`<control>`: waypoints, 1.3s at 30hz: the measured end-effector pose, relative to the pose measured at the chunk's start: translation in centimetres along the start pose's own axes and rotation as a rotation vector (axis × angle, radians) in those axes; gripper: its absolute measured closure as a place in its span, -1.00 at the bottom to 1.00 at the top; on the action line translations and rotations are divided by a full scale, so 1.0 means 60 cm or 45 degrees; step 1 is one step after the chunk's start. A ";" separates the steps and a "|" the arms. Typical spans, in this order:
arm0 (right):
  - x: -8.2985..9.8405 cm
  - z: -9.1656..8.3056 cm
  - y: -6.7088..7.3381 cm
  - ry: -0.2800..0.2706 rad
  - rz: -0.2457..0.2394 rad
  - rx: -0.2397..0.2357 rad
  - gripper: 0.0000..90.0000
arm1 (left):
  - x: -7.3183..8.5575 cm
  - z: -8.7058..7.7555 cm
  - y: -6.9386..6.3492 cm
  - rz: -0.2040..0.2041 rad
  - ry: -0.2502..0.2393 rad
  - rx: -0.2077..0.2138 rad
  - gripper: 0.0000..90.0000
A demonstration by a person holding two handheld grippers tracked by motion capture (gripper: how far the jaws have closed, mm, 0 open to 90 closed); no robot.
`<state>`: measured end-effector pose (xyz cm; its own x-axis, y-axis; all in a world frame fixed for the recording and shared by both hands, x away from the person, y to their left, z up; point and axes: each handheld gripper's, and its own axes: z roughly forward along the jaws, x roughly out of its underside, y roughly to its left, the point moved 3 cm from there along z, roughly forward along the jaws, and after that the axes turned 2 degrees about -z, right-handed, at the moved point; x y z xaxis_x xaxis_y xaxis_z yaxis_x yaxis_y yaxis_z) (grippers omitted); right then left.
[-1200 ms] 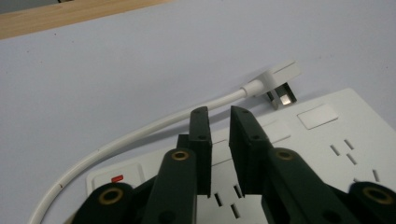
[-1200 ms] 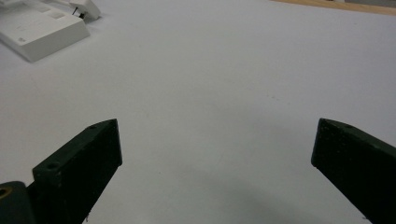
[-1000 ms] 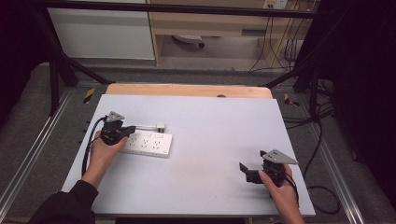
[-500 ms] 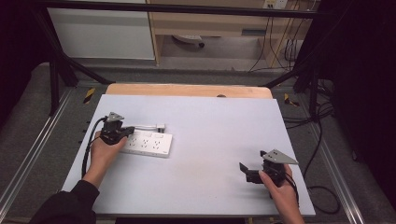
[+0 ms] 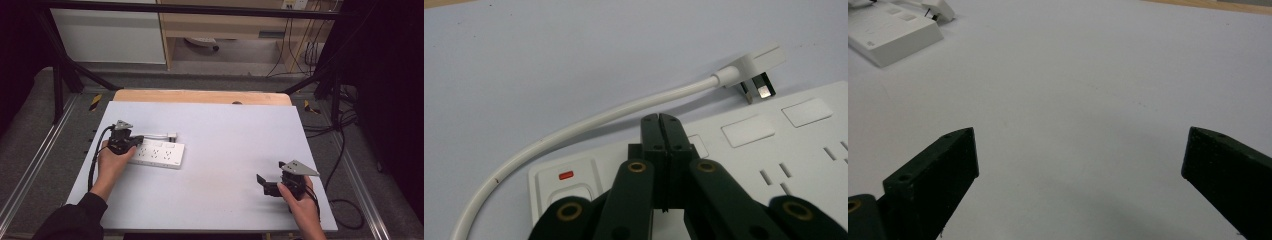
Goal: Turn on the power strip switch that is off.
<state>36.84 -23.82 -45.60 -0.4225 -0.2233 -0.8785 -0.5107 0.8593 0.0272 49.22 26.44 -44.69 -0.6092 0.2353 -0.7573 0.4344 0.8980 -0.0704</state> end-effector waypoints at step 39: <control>0.000 0.001 0.001 0.005 0.001 -0.003 -0.95 | 0.003 0.000 0.003 -0.018 -0.015 0.011 1.00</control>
<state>36.81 -23.73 -45.64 -0.4261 -0.2243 -0.8764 -0.5123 0.8583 0.0294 49.20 26.61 -44.84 -0.6078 0.2181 -0.7635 0.4315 0.8979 -0.0871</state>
